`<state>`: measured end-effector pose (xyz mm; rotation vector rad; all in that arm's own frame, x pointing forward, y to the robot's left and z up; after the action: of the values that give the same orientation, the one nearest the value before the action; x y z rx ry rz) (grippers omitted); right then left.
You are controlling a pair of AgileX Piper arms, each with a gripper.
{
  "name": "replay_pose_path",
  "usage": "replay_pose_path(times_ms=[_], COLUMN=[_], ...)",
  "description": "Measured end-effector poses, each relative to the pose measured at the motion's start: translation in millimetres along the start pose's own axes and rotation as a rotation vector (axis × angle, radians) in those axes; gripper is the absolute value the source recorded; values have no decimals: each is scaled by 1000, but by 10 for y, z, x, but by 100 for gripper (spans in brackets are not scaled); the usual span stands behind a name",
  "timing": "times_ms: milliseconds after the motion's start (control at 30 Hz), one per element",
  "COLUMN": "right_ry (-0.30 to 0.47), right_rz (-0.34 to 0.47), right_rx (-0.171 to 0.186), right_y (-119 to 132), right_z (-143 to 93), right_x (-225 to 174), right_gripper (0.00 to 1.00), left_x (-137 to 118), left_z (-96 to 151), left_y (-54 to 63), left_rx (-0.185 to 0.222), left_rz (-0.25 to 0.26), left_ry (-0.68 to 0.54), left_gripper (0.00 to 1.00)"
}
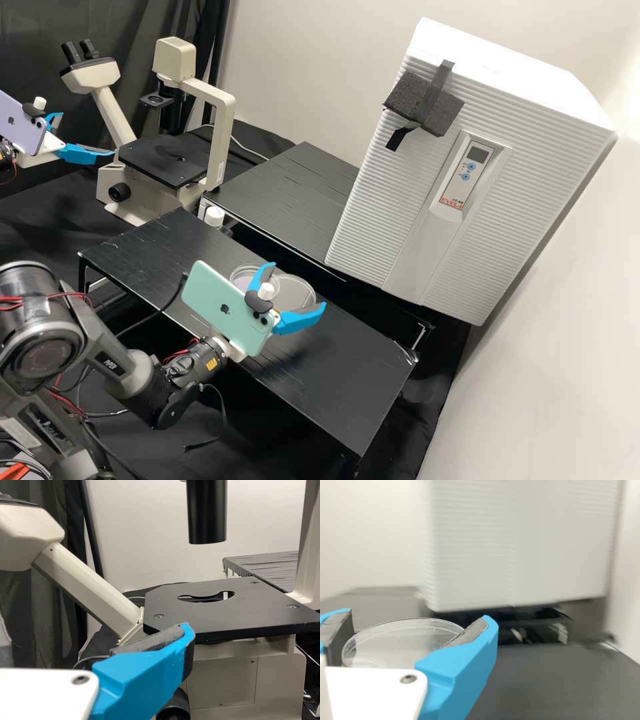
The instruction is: Close the petri dish lid.
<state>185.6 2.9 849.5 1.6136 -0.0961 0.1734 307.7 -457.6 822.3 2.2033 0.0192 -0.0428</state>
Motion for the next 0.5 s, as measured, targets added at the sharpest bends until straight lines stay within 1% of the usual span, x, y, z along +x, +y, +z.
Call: replay_pose_path(times_ms=[100,133,300,500], right_ry=[39,52,105,122], right_rz=[-26,-33,-45,-58], right_rx=[25,25,6,-29], right_y=[-103,-137,-237,-348], right_z=[-110,-155,-325,-425], right_x=[18,37,138,277], right_gripper=[0,0,0,0], left_x=[0,0,0,0], left_z=[0,0,0,0], left_y=[0,0,0,0], left_rx=[0,0,0,0], left_rz=[0,0,0,0], left_ry=[0,0,0,0], left_gripper=[100,100,100,100])
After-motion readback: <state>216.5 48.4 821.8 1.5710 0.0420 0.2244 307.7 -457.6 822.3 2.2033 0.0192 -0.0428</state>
